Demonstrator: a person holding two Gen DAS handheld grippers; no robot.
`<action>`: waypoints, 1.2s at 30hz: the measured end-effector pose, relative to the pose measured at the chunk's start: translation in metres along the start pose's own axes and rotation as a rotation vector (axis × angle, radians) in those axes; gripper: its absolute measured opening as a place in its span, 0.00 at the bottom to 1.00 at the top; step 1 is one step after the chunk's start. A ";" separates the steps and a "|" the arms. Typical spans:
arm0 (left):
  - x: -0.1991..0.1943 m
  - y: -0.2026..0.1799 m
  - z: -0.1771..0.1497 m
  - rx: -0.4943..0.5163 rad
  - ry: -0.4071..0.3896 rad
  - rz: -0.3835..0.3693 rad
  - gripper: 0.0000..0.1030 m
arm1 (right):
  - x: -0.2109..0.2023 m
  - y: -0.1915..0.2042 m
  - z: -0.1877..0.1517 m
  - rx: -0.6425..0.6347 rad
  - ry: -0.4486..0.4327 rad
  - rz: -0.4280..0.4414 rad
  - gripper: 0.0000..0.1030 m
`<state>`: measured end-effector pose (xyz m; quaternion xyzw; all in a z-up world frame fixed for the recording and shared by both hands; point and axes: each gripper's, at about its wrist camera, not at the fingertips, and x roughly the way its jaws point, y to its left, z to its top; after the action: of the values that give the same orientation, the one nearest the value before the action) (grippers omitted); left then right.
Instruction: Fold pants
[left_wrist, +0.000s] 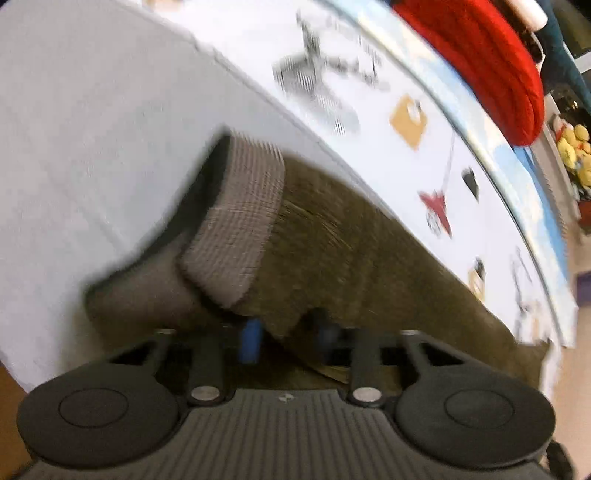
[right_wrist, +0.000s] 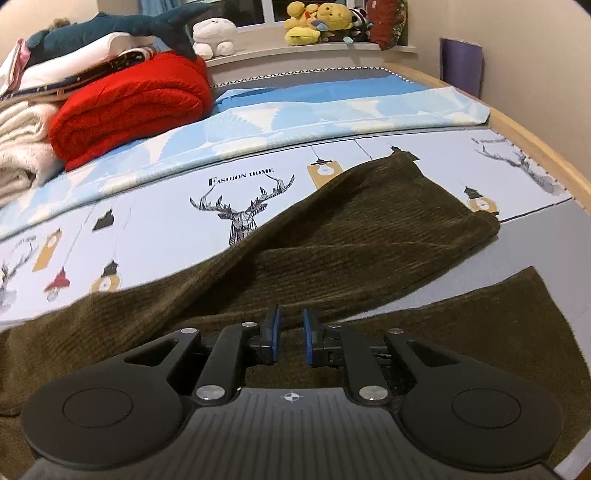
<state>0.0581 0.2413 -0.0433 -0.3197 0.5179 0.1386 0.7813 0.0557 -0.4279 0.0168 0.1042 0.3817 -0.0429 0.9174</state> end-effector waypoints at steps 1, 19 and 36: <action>-0.007 -0.002 0.002 -0.002 -0.040 -0.007 0.19 | 0.004 -0.001 0.003 0.013 -0.003 0.008 0.14; 0.020 -0.018 0.015 0.012 -0.015 0.056 0.13 | 0.132 -0.059 0.060 0.508 -0.046 0.147 0.35; -0.005 -0.020 0.020 0.054 -0.059 0.014 0.07 | 0.126 -0.067 0.084 0.512 -0.071 0.166 0.03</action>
<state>0.0811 0.2392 -0.0267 -0.2904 0.5006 0.1392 0.8035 0.1916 -0.5116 -0.0255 0.3624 0.3162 -0.0662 0.8742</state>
